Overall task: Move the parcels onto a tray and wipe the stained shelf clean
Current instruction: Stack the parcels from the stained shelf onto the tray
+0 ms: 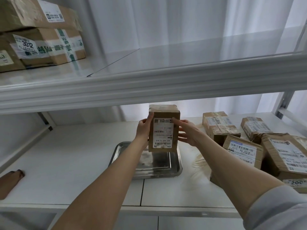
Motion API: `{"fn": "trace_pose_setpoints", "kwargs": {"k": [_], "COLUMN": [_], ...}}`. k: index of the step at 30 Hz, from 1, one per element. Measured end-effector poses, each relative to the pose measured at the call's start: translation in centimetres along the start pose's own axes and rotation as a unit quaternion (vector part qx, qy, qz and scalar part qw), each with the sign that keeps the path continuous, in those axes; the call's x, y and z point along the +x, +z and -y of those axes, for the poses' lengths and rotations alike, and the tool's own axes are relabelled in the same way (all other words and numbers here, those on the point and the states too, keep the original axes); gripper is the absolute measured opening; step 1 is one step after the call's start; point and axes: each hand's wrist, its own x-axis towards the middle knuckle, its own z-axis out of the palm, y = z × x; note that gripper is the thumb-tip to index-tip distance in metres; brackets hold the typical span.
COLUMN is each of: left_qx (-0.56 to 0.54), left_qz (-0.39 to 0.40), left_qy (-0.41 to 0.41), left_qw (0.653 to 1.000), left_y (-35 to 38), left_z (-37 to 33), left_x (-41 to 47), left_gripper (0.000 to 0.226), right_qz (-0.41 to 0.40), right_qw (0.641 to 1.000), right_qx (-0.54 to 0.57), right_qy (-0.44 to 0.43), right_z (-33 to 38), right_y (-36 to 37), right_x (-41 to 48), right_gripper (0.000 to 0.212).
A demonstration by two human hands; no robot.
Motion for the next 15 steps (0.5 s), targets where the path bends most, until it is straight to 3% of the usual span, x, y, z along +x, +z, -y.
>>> {"fn": "trace_pose_setpoints", "kwargs": {"k": [6, 12, 15], "left_qx": [-0.007, -0.047, -0.034], "left_qz": [-0.01, -0.021, -0.034], "left_qy": [0.017, -0.013, -0.017], "left_qw": [1.0, 0.999, 0.999], "left_y": [-0.19, -0.57, -0.49], "left_z": [0.18, -0.28, -0.41], "left_x": [-0.16, -0.11, -0.03], "left_gripper": [0.039, 0.042, 0.031], "right_qz": [0.026, 0.042, 0.029], "right_qw": [0.998, 0.993, 0.991], "right_qx": [0.041, 0.102, 0.127], "right_qy": [0.051, 0.05, 0.042], "right_z": [0.09, 0.57, 0.62], "right_y": [0.3, 0.65, 0.84], "right_x": [0.02, -0.4, -0.53], "right_gripper": [0.054, 0.026, 0.016]}}
